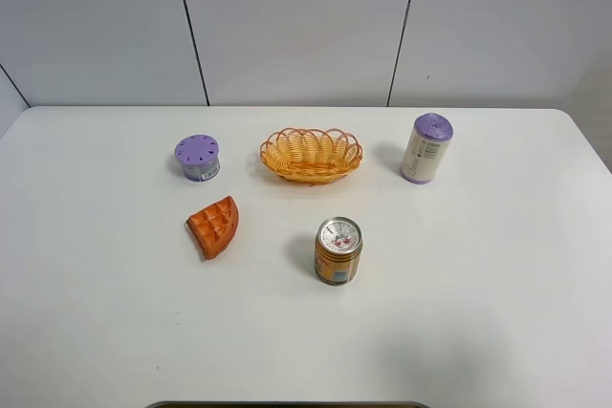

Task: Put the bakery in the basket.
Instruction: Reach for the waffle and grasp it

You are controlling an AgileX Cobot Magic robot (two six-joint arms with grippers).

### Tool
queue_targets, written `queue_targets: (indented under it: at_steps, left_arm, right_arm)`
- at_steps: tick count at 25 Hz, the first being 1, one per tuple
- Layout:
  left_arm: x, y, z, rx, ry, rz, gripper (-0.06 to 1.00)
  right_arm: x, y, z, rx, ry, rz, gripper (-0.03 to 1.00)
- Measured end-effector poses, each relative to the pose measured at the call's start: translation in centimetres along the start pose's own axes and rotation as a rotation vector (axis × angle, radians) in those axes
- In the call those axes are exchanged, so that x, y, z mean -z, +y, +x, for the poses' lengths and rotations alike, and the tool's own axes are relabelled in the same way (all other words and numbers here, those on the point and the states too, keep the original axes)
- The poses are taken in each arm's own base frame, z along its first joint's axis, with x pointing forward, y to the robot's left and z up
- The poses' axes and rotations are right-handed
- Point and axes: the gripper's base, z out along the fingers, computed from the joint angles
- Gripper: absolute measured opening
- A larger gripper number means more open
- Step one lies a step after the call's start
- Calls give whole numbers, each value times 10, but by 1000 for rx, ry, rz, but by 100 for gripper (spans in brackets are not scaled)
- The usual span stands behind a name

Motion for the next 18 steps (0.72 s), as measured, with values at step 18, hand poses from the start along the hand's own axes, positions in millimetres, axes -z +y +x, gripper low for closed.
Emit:
queue_targets:
  at_steps: [18]
  left_arm:
    - [0, 0, 0, 1, 0, 1, 99]
  right_arm:
    - [0, 0, 0, 0, 0, 0, 91]
